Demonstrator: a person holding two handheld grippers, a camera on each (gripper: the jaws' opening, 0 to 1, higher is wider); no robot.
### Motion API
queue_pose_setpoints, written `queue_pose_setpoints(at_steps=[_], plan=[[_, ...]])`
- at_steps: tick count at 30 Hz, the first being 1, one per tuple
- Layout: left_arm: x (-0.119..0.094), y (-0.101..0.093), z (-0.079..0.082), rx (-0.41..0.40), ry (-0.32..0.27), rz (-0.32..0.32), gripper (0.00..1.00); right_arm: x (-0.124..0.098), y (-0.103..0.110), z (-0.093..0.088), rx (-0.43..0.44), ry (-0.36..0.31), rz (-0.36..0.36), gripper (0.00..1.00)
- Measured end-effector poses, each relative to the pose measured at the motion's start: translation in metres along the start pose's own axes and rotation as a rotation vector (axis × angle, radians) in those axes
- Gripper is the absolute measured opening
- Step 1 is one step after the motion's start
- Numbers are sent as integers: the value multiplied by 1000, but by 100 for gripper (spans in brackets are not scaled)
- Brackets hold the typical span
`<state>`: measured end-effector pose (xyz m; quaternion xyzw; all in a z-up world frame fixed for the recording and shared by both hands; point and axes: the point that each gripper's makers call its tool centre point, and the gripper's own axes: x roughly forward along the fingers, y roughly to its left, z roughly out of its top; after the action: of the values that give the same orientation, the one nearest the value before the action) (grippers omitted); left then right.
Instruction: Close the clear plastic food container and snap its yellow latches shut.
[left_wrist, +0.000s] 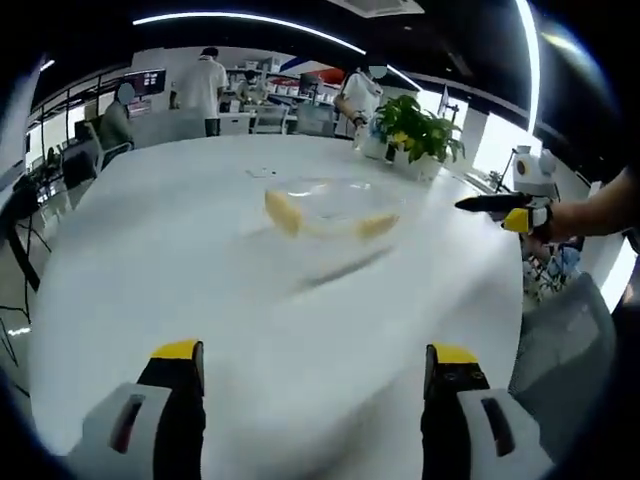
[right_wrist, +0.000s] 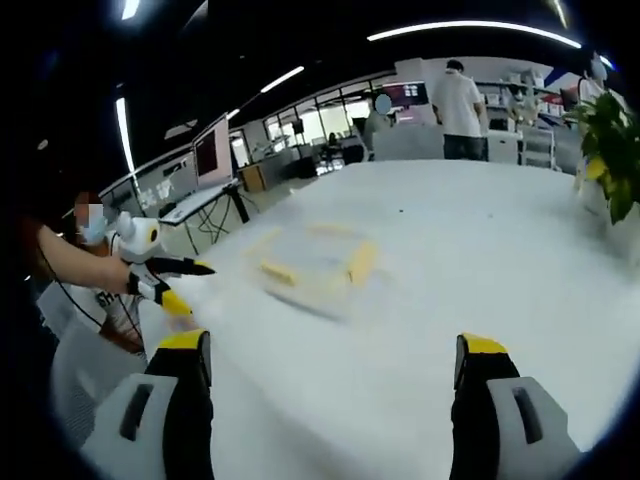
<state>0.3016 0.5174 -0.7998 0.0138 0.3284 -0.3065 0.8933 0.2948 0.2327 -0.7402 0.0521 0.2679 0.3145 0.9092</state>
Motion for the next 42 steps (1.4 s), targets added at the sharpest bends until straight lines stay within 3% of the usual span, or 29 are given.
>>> queue_pose_setpoints(at_steps=[7, 12, 19, 33, 38, 42], plan=[[-32, -8, -6, -85, -32, 27, 87, -31, 11, 5, 91, -66, -11, 99], [-51, -22, -4, -111, -65, 32, 86, -49, 28, 2, 103, -82, -13, 98], [-72, -39, -1, -165, -152, 38, 81, -71, 40, 0, 148, -136, -10, 96], [-80, -81, -9, -228, -222, 14, 78, -80, 53, -8, 246, -219, 15, 98], [-75, -84, -12, -259, -226, 29, 74, -77, 61, -9, 211, -239, 13, 97], [-80, -80, -6, -213, -275, 66, 68, -73, 74, -15, 118, -212, 21, 93]])
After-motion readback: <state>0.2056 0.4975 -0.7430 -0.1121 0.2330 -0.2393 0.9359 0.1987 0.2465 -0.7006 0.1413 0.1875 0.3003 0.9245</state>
